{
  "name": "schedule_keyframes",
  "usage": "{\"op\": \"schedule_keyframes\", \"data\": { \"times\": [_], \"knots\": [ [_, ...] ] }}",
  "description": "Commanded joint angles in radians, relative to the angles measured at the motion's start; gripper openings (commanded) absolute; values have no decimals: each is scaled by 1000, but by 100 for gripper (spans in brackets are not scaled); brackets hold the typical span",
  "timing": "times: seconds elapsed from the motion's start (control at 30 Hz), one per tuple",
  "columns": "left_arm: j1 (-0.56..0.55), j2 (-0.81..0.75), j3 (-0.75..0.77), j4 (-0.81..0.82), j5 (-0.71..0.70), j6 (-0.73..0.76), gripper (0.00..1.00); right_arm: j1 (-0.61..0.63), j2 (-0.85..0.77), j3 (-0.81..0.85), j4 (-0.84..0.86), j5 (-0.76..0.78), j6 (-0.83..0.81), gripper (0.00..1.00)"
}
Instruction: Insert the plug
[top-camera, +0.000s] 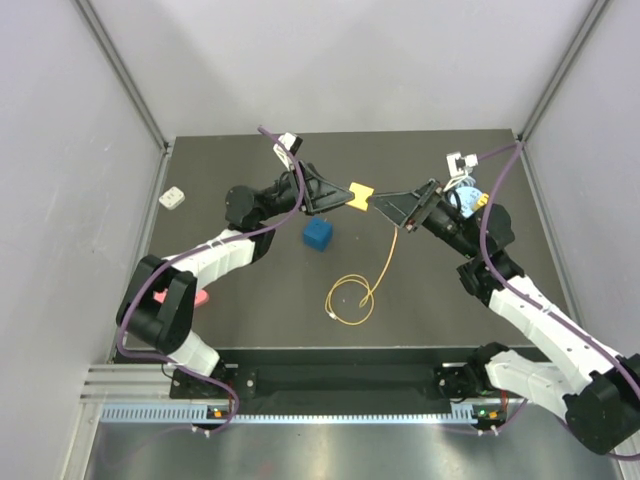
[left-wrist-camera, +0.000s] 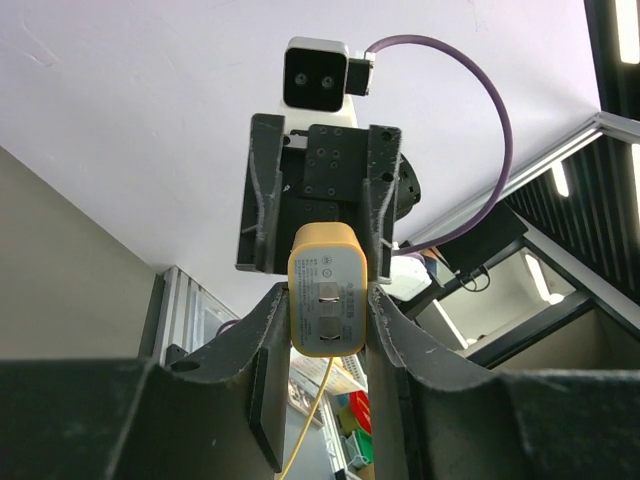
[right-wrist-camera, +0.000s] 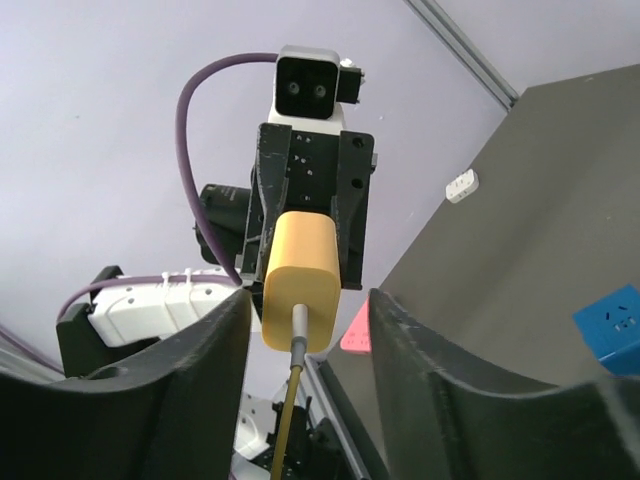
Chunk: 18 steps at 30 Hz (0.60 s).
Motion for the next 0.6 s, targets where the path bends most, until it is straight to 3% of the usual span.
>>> {"op": "schedule_keyframes", "data": {
  "times": [0.0, 0.17, 0.33, 0.43, 0.47, 0.5, 0.57],
  "knots": [
    [-6, 8, 17, 193, -25, -9, 0, 30, 3, 9, 73, 61, 18, 47],
    [-10, 8, -1, 204, -40, -7, 0, 47, 31, 20, 95, 80, 39, 38],
    [-10, 6, -4, 204, -45, -6, 0, 66, 66, 39, 107, 60, 58, 37],
    [-10, 2, -1, 176, -45, 2, 0, 75, 57, 26, 98, 89, 64, 19],
    [-10, 3, 2, 169, -42, 5, 0, 76, 52, 7, 107, 93, 67, 4],
    [-12, 2, 5, 140, -30, 11, 0, 75, 38, 0, 115, 106, 70, 0],
    [-10, -5, 0, 85, -22, 48, 36, 75, 15, -14, 101, 113, 62, 0]
  ]
}}
